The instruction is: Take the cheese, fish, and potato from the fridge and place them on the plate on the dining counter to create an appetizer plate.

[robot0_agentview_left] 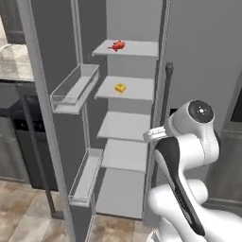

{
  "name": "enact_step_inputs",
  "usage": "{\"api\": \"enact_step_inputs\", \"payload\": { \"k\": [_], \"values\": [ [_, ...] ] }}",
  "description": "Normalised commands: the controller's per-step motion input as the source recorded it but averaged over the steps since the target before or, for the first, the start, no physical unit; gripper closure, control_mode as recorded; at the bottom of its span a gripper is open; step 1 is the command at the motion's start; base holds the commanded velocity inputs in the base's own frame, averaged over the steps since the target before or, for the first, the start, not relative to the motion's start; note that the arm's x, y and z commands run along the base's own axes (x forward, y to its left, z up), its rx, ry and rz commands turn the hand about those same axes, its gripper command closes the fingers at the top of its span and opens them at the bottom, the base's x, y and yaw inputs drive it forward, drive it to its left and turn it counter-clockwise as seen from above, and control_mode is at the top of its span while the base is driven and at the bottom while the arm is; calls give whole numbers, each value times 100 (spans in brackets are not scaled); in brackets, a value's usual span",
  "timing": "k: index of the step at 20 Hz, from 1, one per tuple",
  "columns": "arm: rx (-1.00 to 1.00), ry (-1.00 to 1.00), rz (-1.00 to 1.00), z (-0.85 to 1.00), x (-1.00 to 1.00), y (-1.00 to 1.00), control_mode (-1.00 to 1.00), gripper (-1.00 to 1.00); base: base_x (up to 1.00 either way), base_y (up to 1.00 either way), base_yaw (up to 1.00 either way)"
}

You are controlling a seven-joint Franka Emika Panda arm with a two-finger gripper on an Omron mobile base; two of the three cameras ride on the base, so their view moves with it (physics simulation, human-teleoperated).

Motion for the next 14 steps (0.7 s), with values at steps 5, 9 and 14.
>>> {"api": "enact_step_inputs", "payload": {
  "k": [5, 9, 14],
  "values": [
    [0, 0, 0, 0, 0, 0, 100, -100, 61, 61, -29],
    [0, 0, 0, 0, 0, 0, 100, -100, 50, 21, -28],
    [0, 0, 0, 0, 0, 0, 100, -100, 41, 0, -27]
  ]
}}
